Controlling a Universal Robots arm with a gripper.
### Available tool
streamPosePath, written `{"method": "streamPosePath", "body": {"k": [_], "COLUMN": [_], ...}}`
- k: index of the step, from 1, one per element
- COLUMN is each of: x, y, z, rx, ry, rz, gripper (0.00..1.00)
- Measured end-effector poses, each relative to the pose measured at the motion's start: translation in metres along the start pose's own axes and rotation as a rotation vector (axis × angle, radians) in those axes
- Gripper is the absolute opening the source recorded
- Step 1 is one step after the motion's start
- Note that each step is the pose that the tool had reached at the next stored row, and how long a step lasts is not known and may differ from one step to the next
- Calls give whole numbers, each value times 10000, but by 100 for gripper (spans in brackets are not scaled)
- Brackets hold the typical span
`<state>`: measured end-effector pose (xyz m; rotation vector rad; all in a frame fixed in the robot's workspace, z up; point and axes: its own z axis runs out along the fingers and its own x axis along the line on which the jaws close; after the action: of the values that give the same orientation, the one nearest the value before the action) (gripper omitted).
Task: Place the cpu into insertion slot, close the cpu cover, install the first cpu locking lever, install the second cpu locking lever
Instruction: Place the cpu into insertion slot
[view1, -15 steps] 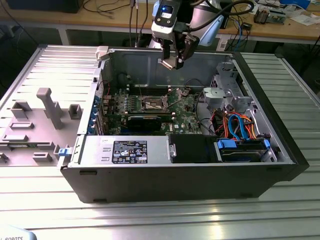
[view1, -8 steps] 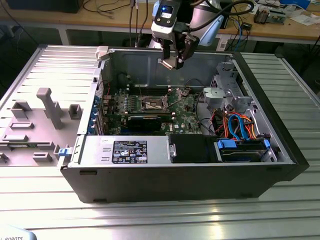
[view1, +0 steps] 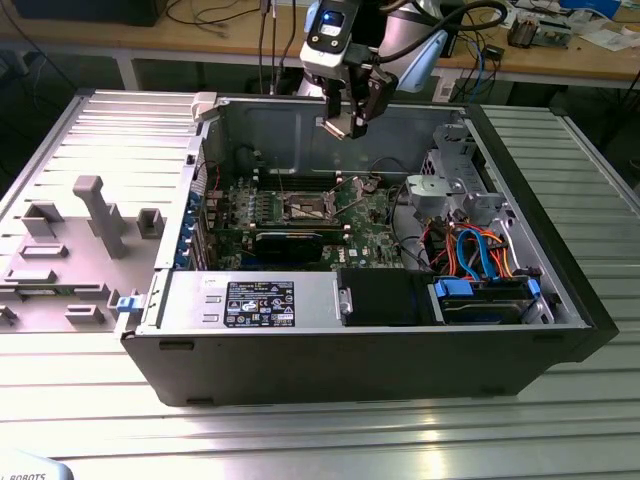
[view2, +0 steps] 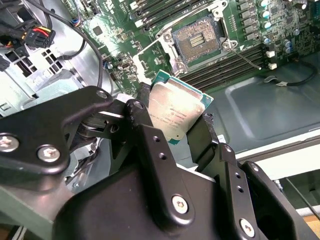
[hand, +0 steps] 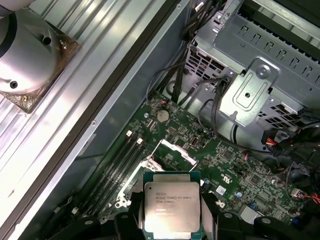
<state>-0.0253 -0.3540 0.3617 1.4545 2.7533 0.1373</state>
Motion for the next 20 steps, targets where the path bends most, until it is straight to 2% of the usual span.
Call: {"method": "streamPosePath", "body": {"k": [3,6,17,20], "x": [0,0,0,0], "y": [0,0,0,0], "z": [0,0,1,1], "rx": [-8,-17,-18,-21], "ry": [-32,-80,-81,-97], "rz": [363,893,911,1080], "gripper": [54,54,54,54]}}
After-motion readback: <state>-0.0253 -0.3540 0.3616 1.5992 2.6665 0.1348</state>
